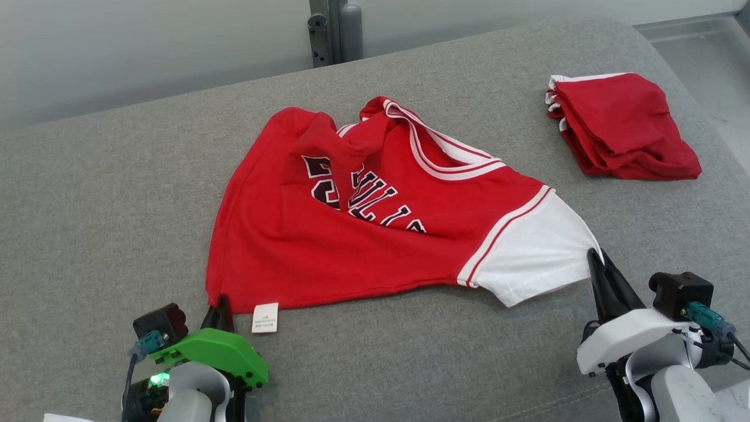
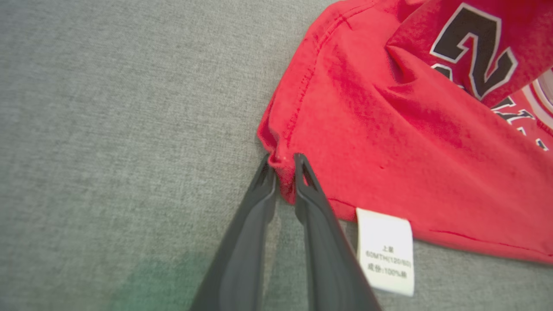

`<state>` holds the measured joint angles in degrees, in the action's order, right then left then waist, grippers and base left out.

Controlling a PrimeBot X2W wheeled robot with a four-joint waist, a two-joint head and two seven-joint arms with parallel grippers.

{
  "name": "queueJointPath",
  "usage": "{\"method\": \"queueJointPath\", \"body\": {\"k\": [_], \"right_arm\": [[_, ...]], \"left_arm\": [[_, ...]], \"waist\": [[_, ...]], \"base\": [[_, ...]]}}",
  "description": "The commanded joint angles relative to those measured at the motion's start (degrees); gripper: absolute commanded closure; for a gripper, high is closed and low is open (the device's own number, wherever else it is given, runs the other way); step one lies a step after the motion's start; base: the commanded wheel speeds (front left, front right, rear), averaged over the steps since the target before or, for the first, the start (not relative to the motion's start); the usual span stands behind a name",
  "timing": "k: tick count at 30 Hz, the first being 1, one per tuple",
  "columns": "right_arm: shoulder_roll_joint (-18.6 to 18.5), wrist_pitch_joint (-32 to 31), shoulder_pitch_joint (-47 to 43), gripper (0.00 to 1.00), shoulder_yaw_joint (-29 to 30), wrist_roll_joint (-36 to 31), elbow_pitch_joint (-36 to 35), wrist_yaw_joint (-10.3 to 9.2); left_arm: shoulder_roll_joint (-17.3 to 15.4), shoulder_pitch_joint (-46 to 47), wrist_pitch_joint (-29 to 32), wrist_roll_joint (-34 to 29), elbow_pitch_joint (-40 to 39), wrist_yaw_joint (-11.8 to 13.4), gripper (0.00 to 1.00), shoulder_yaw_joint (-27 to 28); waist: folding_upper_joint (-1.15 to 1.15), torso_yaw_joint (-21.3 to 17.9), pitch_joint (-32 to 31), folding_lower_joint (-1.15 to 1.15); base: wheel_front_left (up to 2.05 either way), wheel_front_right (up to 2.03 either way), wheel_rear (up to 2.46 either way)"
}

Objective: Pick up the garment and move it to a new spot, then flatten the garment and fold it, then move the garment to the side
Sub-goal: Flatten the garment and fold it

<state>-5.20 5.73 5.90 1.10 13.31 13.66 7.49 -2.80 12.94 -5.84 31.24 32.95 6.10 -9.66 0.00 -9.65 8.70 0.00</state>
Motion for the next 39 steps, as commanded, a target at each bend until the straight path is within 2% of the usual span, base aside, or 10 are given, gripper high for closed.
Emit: {"method": "queueJointPath", "body": {"k": [1,8,12,14,17,20,22,26,32,39], "right_arm": [[-0.3,0.5,0.2,1.00,0.0,-0.1,0.1,-0.01],[-0.4,1.1,1.3,1.00,-0.6,2.0,0.1,-0.01],[-0.1,0.4,2.1,1.00,-1.3,8.8,-1.7,-0.01],[-0.7,-0.3,2.6,1.00,-1.9,12.8,-3.5,-0.01],[-2.2,-1.2,3.0,1.00,-2.6,17.7,-7.3,0.00],[-3.6,-2.2,3.0,1.00,-2.8,23.0,-12.2,0.00],[-4.4,-2.9,3.1,1.00,-2.5,26.1,-16.0,0.00],[-5.7,-4.9,3.0,1.00,-0.9,31.3,-24.1,0.00],[-6.0,-8.7,2.8,1.00,2.8,37.0,-35.5,0.00],[-3.9,-13.4,4.2,1.00,8.7,42.5,-46.6,0.00]], "left_arm": [[-0.2,1.3,0.0,0.2,0.5,-0.3,1.00,-0.1],[-0.3,3.3,-3.4,2.2,1.6,-2.1,1.00,1.0],[-0.2,3.5,-4.9,6.0,-1.9,-3.4,1.00,1.2],[-0.3,2.9,-5.4,8.9,-5.1,-4.1,1.00,1.3],[-0.2,1.7,-5.9,9.9,-10.8,-4.0,1.00,1.2],[-0.2,0.3,-5.4,11.0,-18.3,-3.9,1.00,1.6],[-0.2,-0.5,-4.6,12.3,-24.2,-4.9,1.00,1.3],[-0.7,-2.2,-2.3,14.6,-36.7,-4.3,1.00,2.0],[-1.8,-3.2,1.9,17.0,-53.6,-1.4,1.00,3.6],[-4.1,-1.0,7.3,17.1,-68.7,2.0,1.00,4.7]], "waist": [[0.00,0.0,0.0,0.00],[0.00,-0.1,-0.6,0.00],[0.00,0.1,-1.6,0.00],[0.00,0.2,-2.3,0.00],[0.00,0.6,-3.6,0.00],[0.00,0.9,-5.1,0.00],[0.00,1.0,-5.9,0.00],[0.00,1.2,-7.5,0.00],[0.00,1.1,-8.8,0.00],[0.00,0.9,-8.0,0.00]], "base": [[0.00,0.00,0.00],[0.00,0.00,0.00],[0.00,0.00,0.00],[0.00,0.00,0.00],[0.00,0.00,0.00],[0.00,0.00,0.00],[0.00,0.00,0.00],[0.00,0.00,0.00],[0.00,0.00,0.00],[0.00,0.00,0.00]]}}
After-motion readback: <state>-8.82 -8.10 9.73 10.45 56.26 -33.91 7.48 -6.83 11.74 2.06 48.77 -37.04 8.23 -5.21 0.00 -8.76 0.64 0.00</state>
